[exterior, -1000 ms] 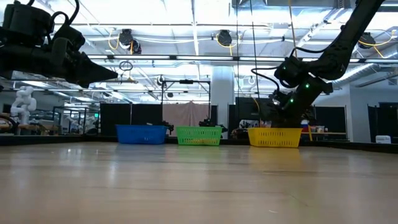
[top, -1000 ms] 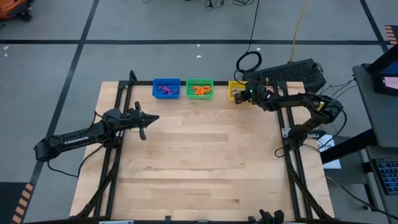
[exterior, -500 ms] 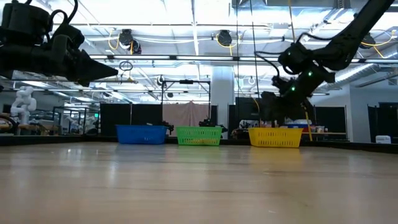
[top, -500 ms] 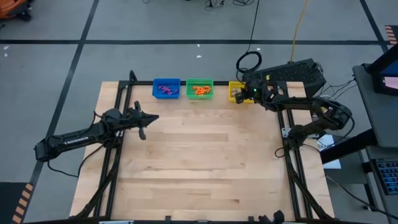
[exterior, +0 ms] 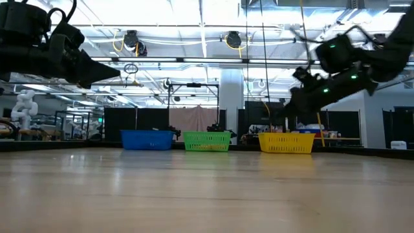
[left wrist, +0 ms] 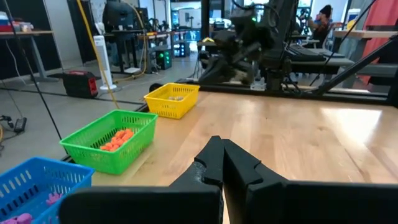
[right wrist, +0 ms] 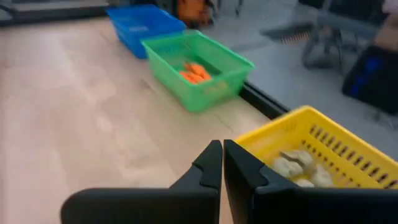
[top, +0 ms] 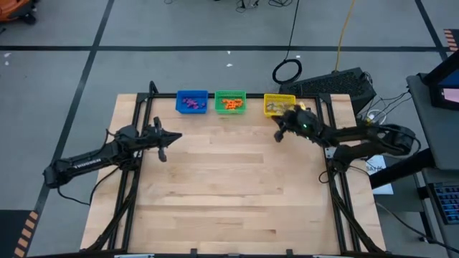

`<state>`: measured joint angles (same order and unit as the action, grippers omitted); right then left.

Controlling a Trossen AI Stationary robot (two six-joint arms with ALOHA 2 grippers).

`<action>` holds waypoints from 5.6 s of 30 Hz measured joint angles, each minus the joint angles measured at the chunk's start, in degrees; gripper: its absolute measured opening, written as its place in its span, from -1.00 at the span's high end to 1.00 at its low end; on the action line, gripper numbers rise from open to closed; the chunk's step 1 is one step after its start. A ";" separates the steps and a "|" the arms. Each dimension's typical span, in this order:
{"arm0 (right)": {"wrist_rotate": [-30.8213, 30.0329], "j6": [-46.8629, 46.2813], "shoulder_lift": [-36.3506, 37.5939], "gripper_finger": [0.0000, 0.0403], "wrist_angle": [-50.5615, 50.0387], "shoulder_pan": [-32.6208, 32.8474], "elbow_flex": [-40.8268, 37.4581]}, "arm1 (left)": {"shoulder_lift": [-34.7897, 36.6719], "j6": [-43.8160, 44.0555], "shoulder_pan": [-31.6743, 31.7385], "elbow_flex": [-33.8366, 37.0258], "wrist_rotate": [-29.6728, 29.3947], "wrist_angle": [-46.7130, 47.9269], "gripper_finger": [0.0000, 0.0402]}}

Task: Sort Halloween decoration
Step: Return to Home Position

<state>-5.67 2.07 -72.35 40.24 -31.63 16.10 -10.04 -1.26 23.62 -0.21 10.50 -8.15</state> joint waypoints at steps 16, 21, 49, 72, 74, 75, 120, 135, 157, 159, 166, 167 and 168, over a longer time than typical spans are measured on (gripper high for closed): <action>8.85 3.12 25.73 1.00 -1.67 5.83 -14.98 | 10.03 0.72 0.06 0.00 -0.33 5.82 1.00; 13.31 3.40 31.77 1.00 -5.71 5.65 -15.00 | 10.03 0.42 0.06 0.00 -1.12 5.93 1.00; -0.20 4.65 63.98 1.00 -30.07 13.13 -15.22 | 10.03 -0.61 0.04 0.00 -6.36 6.83 1.00; -0.27 -1.34 71.77 1.00 -38.17 13.35 -15.24 | 9.31 6.65 6.14 -0.04 -10.58 7.26 1.00; -0.27 -1.15 71.67 1.00 -38.19 13.35 -15.24 | 9.31 7.78 6.13 -0.04 -10.58 7.29 1.00; -0.30 -0.71 71.56 1.00 -38.19 13.35 -15.24 | 9.28 8.46 6.10 -0.04 -10.58 7.29 1.00; -0.14 6.11 71.56 1.00 -38.32 13.35 -15.24 | 9.21 8.09 6.12 -0.04 -10.73 7.02 1.00; -0.14 6.11 71.56 1.00 -38.32 13.35 -15.24 | 9.20 8.09 6.11 -0.04 -10.73 7.02 1.00; -0.13 6.10 71.56 1.00 -38.32 13.35 -15.24 | 9.20 8.09 6.11 -0.03 -10.73 7.02 1.00; -0.12 6.11 71.56 1.00 -38.32 13.35 -15.24 | 9.21 8.09 6.12 -0.03 -10.73 7.02 1.00; -0.13 6.11 71.56 1.00 -38.32 13.35 -15.24 | 9.20 8.09 6.09 -0.04 -10.73 7.02 1.00; -0.12 6.11 71.56 1.00 -38.32 13.35 -15.24 | 9.20 8.09 6.10 -0.04 -10.73 7.01 1.00; -0.12 6.11 71.56 1.00 -38.32 13.35 -15.24 | 9.20 8.09 6.10 -0.03 -10.73 7.01 1.00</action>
<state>-5.79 8.19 -0.80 1.91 -18.28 0.86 -0.84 6.83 29.72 -0.24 -0.23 -1.14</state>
